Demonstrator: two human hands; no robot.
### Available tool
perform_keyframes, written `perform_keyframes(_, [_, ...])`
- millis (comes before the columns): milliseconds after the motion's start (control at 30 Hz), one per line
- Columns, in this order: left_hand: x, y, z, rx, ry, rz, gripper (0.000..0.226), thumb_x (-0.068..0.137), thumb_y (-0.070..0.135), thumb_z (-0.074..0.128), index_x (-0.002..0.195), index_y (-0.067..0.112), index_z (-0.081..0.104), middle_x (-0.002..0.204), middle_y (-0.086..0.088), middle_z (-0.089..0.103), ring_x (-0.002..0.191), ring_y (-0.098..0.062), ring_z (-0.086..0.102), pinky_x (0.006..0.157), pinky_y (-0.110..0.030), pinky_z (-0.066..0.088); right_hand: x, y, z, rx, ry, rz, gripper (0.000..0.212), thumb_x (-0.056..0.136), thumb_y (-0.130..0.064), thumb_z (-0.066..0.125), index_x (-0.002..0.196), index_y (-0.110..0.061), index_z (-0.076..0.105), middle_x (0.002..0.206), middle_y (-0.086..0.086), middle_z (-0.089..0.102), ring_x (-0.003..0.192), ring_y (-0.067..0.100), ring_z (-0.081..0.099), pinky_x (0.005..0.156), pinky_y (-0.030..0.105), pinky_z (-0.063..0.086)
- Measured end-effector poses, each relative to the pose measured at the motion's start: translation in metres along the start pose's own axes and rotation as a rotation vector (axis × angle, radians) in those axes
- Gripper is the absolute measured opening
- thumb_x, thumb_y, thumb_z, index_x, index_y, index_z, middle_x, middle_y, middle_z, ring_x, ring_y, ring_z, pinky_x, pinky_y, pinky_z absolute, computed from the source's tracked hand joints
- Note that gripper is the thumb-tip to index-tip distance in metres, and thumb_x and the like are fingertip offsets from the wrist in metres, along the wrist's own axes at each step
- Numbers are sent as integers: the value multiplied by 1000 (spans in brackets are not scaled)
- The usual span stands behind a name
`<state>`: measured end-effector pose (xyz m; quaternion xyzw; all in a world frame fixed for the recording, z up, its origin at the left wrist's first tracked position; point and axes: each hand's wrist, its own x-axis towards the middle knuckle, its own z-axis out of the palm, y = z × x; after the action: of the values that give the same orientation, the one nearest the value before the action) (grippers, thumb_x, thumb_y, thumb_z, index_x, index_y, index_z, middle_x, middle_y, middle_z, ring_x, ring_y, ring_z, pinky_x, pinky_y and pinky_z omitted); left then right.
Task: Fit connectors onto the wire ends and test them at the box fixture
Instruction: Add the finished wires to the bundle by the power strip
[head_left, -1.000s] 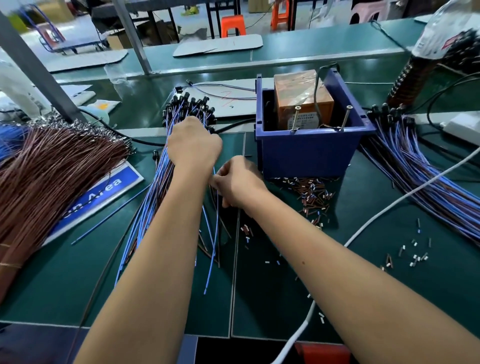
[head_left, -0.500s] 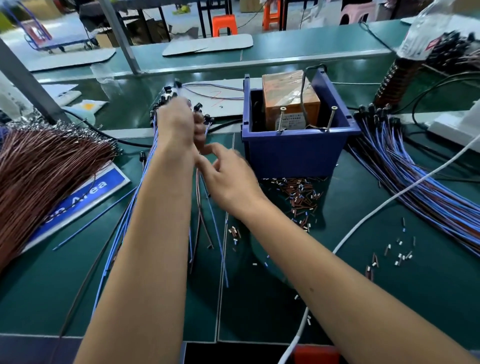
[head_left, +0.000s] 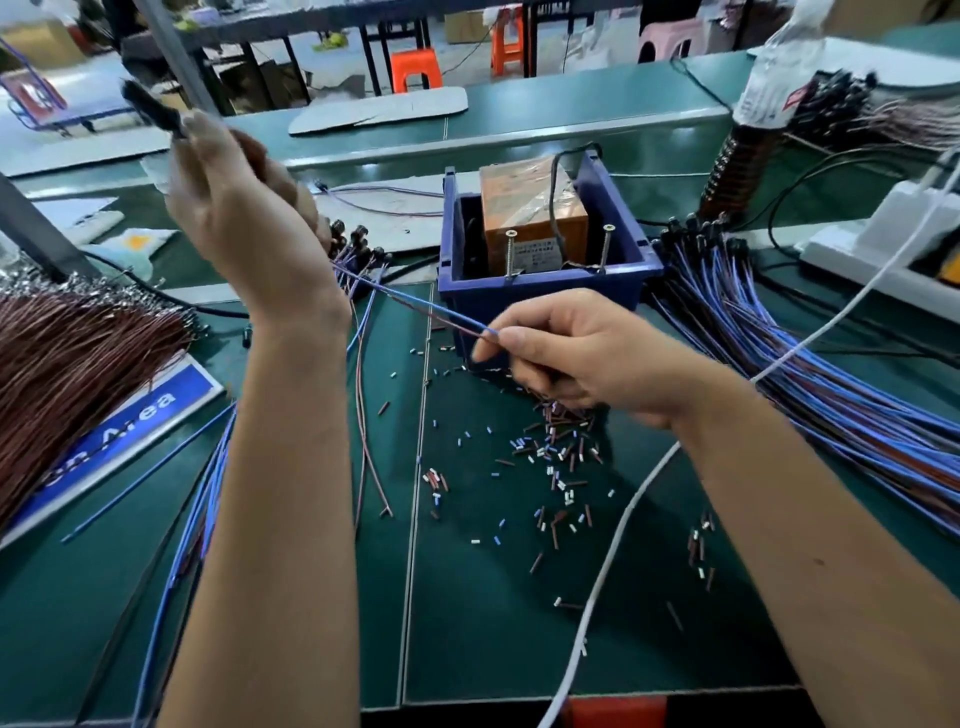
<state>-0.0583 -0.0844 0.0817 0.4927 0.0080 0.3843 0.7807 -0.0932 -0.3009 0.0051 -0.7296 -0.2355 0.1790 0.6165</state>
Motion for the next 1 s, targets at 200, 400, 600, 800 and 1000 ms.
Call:
perform_keyframes(200, [-72, -32, 15, 511, -584, 492, 23, 102, 17, 46, 91, 6, 63, 66, 6, 54, 51, -15, 46, 46, -31, 36, -32, 14, -39, -250, 257, -98, 9, 99, -10, 69, 99, -8, 77, 67, 4, 73, 48, 0, 57, 51, 6, 41])
perform_keyframes(400, [-125, -67, 12, 781, -938, 573, 19, 104, 12, 51, 90, 0, 58, 86, -9, 58, 71, -38, 54, 58, -49, 48, -34, 29, -30, -437, 309, -168, 34, 90, 13, 67, 77, -18, 71, 67, -6, 68, 62, -3, 60, 64, 17, 46])
perform_keyframes(600, [-127, -76, 5, 866, -844, 491, 28, 105, 15, 53, 79, 9, 47, 62, -2, 56, 54, -31, 49, 49, -40, 36, -35, 33, -29, -164, 318, -135, 11, 95, 3, 70, 90, -4, 77, 72, 5, 77, 58, 3, 62, 55, 15, 46])
perform_keyframes(800, [-119, -80, -5, 1011, -683, 447, 29, 103, 17, 56, 77, 12, 46, 65, -19, 62, 56, -45, 54, 51, -39, 31, -43, 36, -48, -34, 462, -43, 2, 88, -7, 80, 89, -9, 79, 76, 13, 77, 52, 14, 58, 49, 22, 48])
perform_keyframes(1000, [-117, -82, -6, 885, -767, 338, 33, 104, 26, 53, 79, 5, 57, 67, -8, 66, 62, -37, 58, 57, -47, 45, -38, 40, -44, 6, 523, -41, 7, 89, -1, 78, 86, -8, 77, 73, 13, 76, 47, 13, 56, 46, 22, 47])
